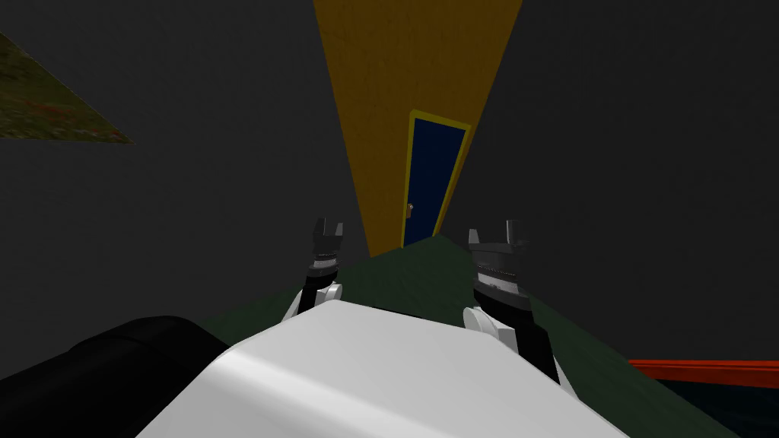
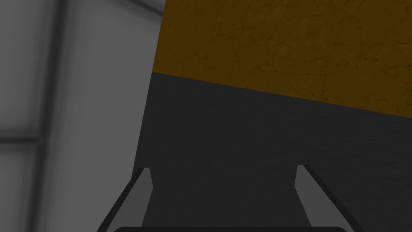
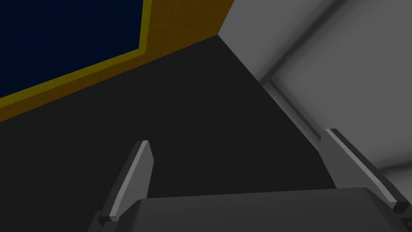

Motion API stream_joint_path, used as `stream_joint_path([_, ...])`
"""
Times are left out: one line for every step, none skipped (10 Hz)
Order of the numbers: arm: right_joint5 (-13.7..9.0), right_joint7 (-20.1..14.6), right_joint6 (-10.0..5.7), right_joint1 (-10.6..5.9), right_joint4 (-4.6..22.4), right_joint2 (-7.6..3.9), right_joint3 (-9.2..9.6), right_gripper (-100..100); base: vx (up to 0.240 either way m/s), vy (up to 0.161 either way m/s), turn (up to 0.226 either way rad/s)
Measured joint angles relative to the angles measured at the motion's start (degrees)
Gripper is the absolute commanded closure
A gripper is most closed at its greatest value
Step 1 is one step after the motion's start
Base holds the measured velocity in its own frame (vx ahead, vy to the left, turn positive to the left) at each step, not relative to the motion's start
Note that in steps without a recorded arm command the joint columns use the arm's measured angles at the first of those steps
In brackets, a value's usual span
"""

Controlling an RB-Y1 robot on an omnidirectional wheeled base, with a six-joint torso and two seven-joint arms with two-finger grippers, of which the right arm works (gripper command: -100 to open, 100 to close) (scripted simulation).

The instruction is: Pull the door open

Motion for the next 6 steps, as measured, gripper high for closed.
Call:
stream_joint_path([0.49, 0.49, -0.10, -0.22, 0.74, -0.32, 0.18, -100, 0.167, -0.036, 0.026])
stream_joint_path([1.01, 1.18, 0.13, -0.73, 1.41, -0.72, 0.20, -100, 0.161, -0.019, 0.017])
stream_joint_path([1.46, 1.77, 0.04, -1.06, 2.28, -0.92, 0.37, -100, 0.137, -0.006, 0.017])
stream_joint_path([1.94, 2.37, -0.01, -1.53, 3.15, -1.22, 0.43, -100, 0.125, -0.015, 0.017])
stream_joint_path([2.28, 2.86, -0.09, -2.28, 4.34, -1.57, 0.24, -100, 0.135, -0.027, 0.020])
stream_joint_path([2.97, 3.64, -0.29, -2.79, 5.58, -1.78, 0.52, -100, 0.174, -0.018, 0.029])
